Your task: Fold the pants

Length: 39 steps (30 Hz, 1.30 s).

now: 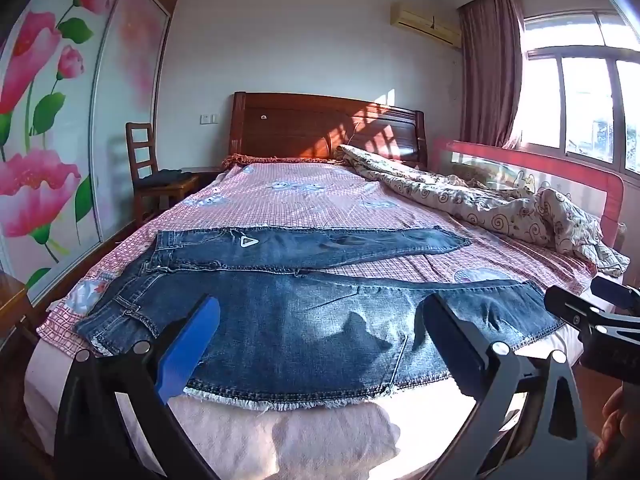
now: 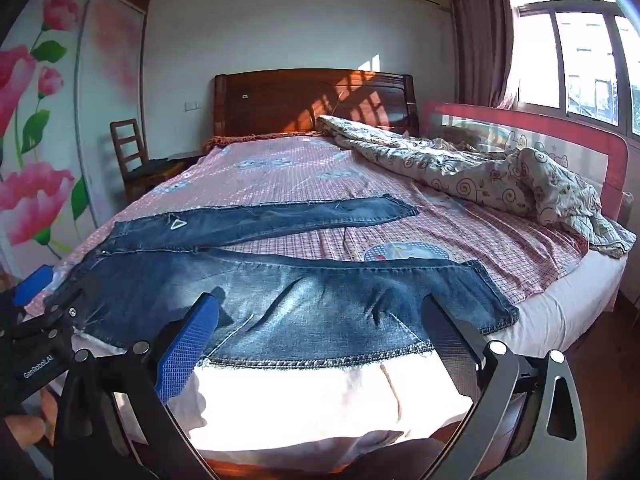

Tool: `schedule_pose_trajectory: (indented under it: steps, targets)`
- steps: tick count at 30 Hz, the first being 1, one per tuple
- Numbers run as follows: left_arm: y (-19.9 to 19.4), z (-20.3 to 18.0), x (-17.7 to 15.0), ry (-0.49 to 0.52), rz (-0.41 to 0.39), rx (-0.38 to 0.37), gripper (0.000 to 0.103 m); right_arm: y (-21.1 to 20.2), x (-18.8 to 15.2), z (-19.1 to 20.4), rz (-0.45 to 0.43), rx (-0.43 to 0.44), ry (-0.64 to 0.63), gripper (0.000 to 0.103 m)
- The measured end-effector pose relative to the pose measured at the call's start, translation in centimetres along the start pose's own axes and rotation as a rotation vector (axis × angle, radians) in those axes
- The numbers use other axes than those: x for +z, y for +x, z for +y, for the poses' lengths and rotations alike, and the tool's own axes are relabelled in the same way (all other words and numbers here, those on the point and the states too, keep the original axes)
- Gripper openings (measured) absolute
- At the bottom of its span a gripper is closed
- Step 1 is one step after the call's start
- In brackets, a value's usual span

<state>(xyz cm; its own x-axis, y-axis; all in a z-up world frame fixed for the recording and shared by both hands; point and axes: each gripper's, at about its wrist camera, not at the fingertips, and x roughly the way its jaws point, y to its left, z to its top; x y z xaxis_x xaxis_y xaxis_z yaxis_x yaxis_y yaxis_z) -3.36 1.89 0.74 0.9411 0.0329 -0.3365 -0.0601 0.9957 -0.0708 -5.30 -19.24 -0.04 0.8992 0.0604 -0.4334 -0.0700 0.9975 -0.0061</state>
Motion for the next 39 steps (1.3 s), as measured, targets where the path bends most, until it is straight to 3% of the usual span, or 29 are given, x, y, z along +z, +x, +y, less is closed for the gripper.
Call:
schedule_pose_trajectory:
  steps: [4, 10, 35, 39]
  targets:
    - [0.2, 0.1, -0.2, 0.002, 0.006, 0.007, 0.101, 0.3, -0.2, -2.0, 0.011, 0.003, 0.005, 0.1]
    - [0.4, 0.1, -0.4, 0.001, 0.015, 0.008, 0.101, 0.6, -0.3, -0.2, 0.012, 0.002, 0.019, 0.1]
    - [0.8, 1.0, -0.7, -0.027, 0.04, 0.024, 0.101, 1.0, -0.3, -0.1, 0.012, 0.024, 0.008, 0.1]
    - [0.8, 1.0, -0.7, -0.027, 0.041, 0.022, 0.101, 0.8, -0.3, 0.0, -0.033, 0.033, 0.024, 0.1]
